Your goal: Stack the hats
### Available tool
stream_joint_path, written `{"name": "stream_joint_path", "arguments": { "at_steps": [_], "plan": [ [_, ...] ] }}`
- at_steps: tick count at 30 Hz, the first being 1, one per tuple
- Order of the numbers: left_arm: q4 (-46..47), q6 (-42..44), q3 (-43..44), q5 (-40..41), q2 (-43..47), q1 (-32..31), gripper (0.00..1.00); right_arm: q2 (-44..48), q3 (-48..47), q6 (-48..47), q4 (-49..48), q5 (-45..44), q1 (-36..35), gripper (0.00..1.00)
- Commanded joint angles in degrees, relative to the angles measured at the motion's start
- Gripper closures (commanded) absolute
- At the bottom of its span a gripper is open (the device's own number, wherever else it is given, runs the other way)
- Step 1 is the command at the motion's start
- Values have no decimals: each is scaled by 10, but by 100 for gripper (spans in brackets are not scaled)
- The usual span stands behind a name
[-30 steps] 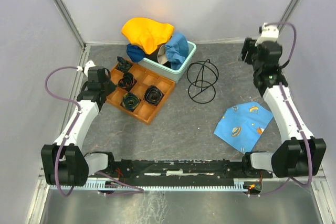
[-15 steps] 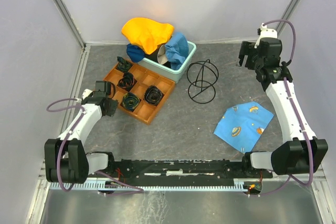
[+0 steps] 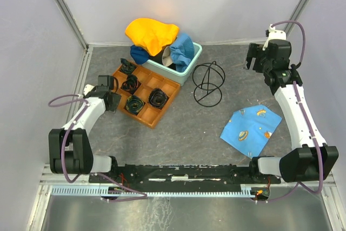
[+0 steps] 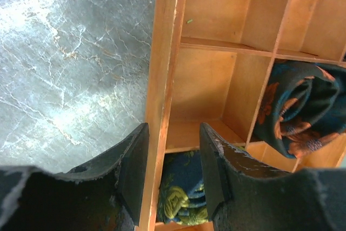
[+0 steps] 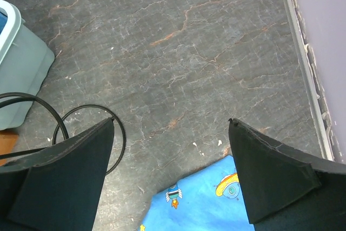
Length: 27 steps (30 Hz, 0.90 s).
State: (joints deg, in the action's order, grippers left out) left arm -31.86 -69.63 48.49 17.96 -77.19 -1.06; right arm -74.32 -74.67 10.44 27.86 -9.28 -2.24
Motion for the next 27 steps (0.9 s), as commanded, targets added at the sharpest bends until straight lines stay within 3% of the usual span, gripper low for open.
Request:
{"name": "stream_joint_path", "arguments": {
  "at_steps": [1,8,11,13,19,27],
  "plan": [
    [18,2,21,10,-35,8,50,-1,-16,-10,-11,-2,-2,5],
    [15,17,23,25,-41,10,52,-8,-19,-11,-11,3,-2,5],
    [21,25,24,18,-58,18,64,-11,-21,-12,-10,1,-2,5],
    [18,33,31,18,-77,20,67,-11,-21,-12,-10,1,-2,5],
    [8,90,73,57,-113,39,64,-11,-19,-13,-8,4,-2,5],
    [11,171,130,107,-157,109,62,-20,-33,-5,-1,21,-2,5]
  ]
}}
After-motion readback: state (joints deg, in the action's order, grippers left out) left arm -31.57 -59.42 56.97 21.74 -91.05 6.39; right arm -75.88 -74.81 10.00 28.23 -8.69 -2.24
